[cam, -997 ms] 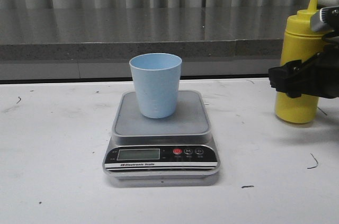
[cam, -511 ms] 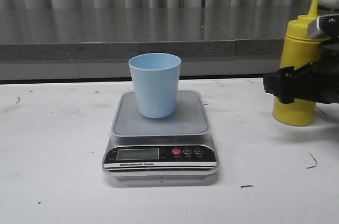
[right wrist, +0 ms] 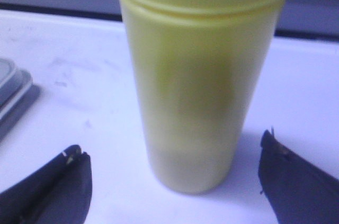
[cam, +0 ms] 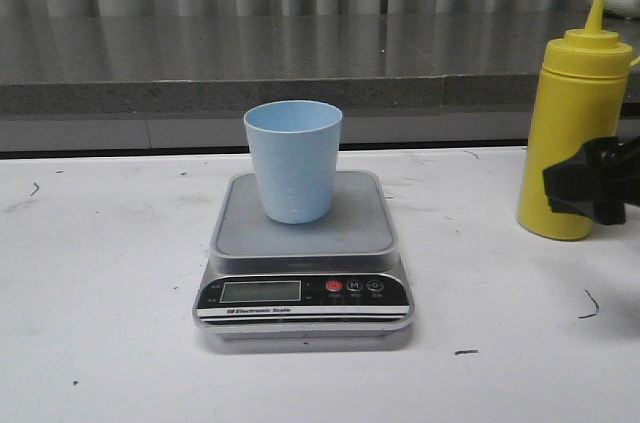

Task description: Pour seasoning into cup on scale with both arms

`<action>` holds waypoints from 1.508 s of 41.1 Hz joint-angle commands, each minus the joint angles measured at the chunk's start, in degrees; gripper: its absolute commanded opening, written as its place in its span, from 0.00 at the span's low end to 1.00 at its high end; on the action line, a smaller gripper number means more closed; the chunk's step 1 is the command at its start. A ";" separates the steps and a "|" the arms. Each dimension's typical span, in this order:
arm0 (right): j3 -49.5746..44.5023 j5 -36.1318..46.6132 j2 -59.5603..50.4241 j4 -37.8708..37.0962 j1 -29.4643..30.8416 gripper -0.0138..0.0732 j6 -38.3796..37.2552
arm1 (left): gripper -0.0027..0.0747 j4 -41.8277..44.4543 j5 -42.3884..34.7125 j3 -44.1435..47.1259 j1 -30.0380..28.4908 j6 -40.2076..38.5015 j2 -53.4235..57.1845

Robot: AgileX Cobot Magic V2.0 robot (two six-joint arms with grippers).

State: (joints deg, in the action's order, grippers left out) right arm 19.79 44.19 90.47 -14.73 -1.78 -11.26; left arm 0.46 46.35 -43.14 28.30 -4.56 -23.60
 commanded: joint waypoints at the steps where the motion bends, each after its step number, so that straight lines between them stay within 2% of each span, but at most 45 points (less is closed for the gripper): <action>1: 0.41 -13.92 -10.59 -5.90 -0.96 0.91 -9.66 | 0.48 -0.46 -4.48 -1.56 0.02 -0.20 -0.38; 3: 0.70 -21.85 -15.26 -9.44 -2.40 0.91 -16.61 | 0.48 -0.46 -4.48 -1.56 0.02 -0.20 -0.38; 8: 2.68 -41.23 -26.08 -17.15 -6.91 0.91 -27.09 | 0.48 -0.46 -4.48 -1.56 0.02 -0.20 -0.38; 13: 6.61 -62.23 -34.75 -16.90 -13.40 0.91 -28.65 | 0.48 -0.46 -4.48 -1.56 0.02 -0.20 -0.38; 16: 9.64 -72.74 -37.97 -13.83 -17.11 0.91 -26.08 | 0.48 -0.46 -4.48 -1.56 0.02 -0.20 -0.38; 19: 13.61 -83.44 -40.33 -6.39 -21.23 0.91 -18.20 | 0.48 -0.46 -4.48 -1.56 0.02 -0.20 -0.38; 21: 16.57 -88.54 -41.41 -1.81 -23.08 0.91 -11.88 | 0.48 -0.46 -4.48 -1.56 0.02 -0.20 -0.38; 24: 19.63 -94.18 -43.44 2.03 -23.70 0.91 -7.01 | 0.48 -0.46 -4.48 -1.56 0.02 -0.20 -0.38; 28: 21.35 -97.13 -47.94 2.10 -23.65 0.91 -6.52 | 0.48 -0.46 -4.48 -1.56 0.02 -0.20 -0.38; 36: 21.41 -97.75 -59.73 3.64 -23.65 0.91 -6.36 | 0.48 -0.46 -4.48 -1.56 0.02 -0.20 -0.38; 43: 21.41 -98.81 -68.41 3.58 -23.65 0.91 -2.59 | 0.48 -0.46 -4.48 -1.56 0.02 -0.20 -0.38; 62: 21.41 -101.91 -71.91 3.63 -23.65 0.91 -1.69 | 0.48 -0.46 -4.48 -1.56 0.02 -0.20 -0.38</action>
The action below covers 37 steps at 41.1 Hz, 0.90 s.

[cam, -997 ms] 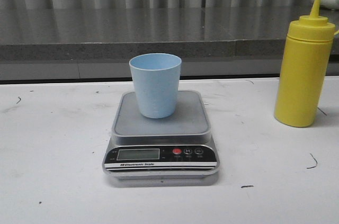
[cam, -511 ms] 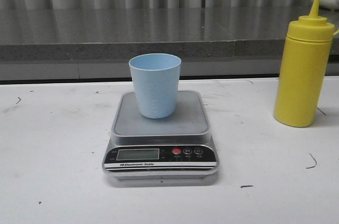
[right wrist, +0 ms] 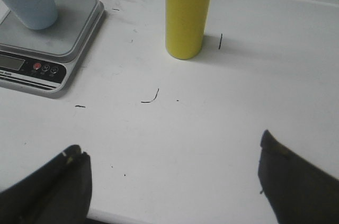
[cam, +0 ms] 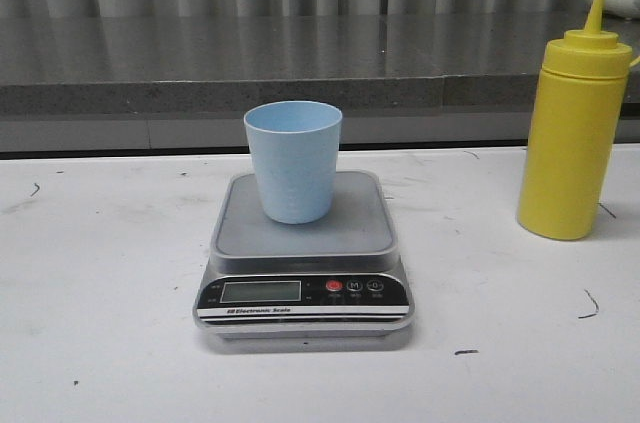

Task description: Pour seasoning into cup on scale with both arms

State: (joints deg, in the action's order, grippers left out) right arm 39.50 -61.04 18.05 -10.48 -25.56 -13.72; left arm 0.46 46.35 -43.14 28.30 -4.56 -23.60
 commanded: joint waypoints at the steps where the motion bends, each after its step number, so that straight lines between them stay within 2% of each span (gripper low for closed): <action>1: 1.70 3.32 0.50 -0.62 0.14 0.91 0.78 | 0.48 -0.46 -4.48 -1.56 0.02 -0.20 -0.38; 14: 1.70 3.37 0.50 -1.08 0.14 0.91 0.78 | 0.48 -0.46 -4.48 -1.56 0.02 -0.20 -0.38; 17: 1.70 3.37 0.50 -1.14 0.14 0.88 0.78 | 0.48 -0.46 -4.48 -1.56 0.02 -0.20 -0.38; 22: 1.70 3.37 0.50 -1.14 0.14 0.70 0.78 | 0.48 -0.46 -4.48 -1.56 0.02 -0.20 -0.38; 28: 1.70 3.37 0.50 -1.14 0.14 0.36 0.78 | 0.48 -0.46 -4.48 -1.56 0.02 -0.20 -0.38; 32: 1.70 3.37 0.50 -1.14 0.14 0.18 0.78 | 0.48 -0.46 -4.48 -1.56 0.02 -0.20 -0.38; 35: 1.70 3.37 0.50 -1.14 0.14 0.08 0.78 | 0.41 -0.46 -4.48 -1.56 0.02 -0.20 -0.38; 37: 1.70 3.23 0.50 -1.14 0.14 0.09 0.78 | 0.31 -0.46 -4.37 -1.56 0.02 -0.20 -0.38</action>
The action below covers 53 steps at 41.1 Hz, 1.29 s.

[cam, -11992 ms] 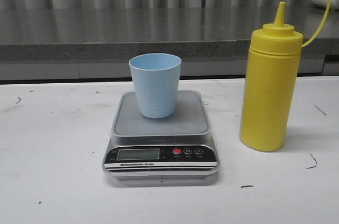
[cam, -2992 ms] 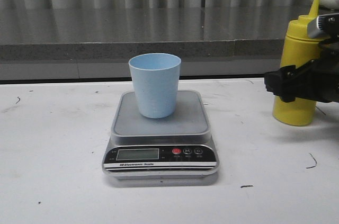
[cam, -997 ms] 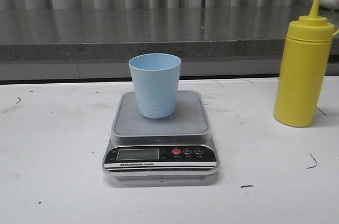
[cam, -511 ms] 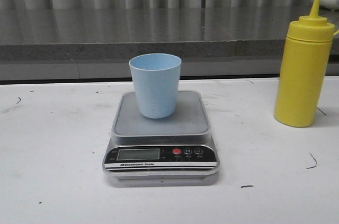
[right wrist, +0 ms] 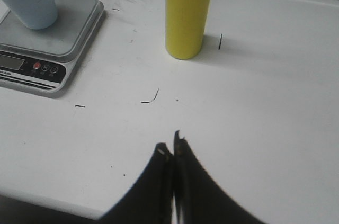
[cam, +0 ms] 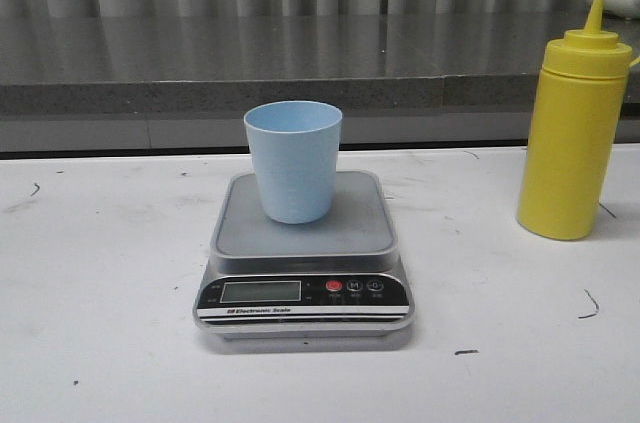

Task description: Pour seasoning into cup on scale with both arms

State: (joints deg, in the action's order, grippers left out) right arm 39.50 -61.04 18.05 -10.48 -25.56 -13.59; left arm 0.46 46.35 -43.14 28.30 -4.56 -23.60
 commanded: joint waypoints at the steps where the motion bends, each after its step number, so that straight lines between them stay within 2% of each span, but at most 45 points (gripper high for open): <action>1: 1.65 2.98 0.50 -1.14 0.14 0.08 0.65 | 0.25 -0.46 -4.09 -1.56 0.02 -0.20 -0.38; 6: 1.51 2.27 0.50 -1.14 0.14 0.08 0.65 | 0.01 -0.46 -3.99 -1.56 0.02 -0.20 -0.38; 22: 1.51 2.23 0.50 -1.14 0.14 0.08 0.65 | 0.01 -0.46 -3.99 -1.56 0.02 -0.20 -0.38; 28: 1.51 2.17 0.50 -1.14 0.14 0.08 0.65 | 0.01 -0.46 -7.61 1.83 -0.84 -0.20 2.24; 36: 1.51 1.98 0.50 -1.14 0.14 0.08 0.65 | 0.01 2.11 -21.09 14.16 -7.43 -0.20 8.80; 45: 1.51 1.98 0.50 -1.14 0.14 0.08 0.65 | 0.01 2.00 -41.45 32.50 -15.37 -0.43 16.63; 53: 1.51 1.98 0.50 -1.14 0.14 0.08 0.65 | 0.01 0.69 -48.33 41.50 -19.99 -0.43 23.80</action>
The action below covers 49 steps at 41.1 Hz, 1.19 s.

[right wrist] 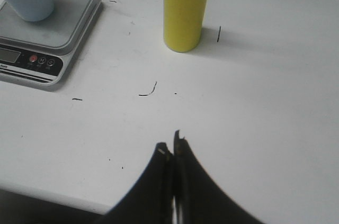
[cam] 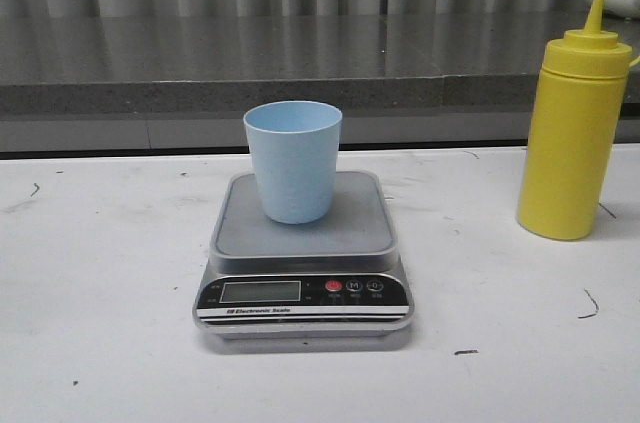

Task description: Pour seasoning into cup on scale with both arms

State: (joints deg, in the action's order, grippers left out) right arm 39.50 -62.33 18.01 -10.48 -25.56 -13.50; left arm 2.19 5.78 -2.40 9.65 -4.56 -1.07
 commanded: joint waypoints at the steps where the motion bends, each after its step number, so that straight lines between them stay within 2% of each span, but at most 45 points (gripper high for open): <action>1: 1.51 3.27 0.55 -1.14 0.14 0.08 0.55 | 0.01 -1.19 -7.98 1.36 -1.66 -0.43 1.85; 6: 1.51 3.24 0.55 -1.14 0.14 0.08 0.55 | 0.01 -2.19 -9.48 4.12 -1.92 -0.43 2.37; 49: 1.51 3.24 0.55 -1.14 0.14 0.08 0.55 | 0.01 -2.19 -8.28 4.01 -4.20 -0.43 2.24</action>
State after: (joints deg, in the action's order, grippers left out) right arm 39.50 -62.33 18.01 -10.48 -25.56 -13.50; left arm 0.54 2.32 0.23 5.45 -4.56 0.35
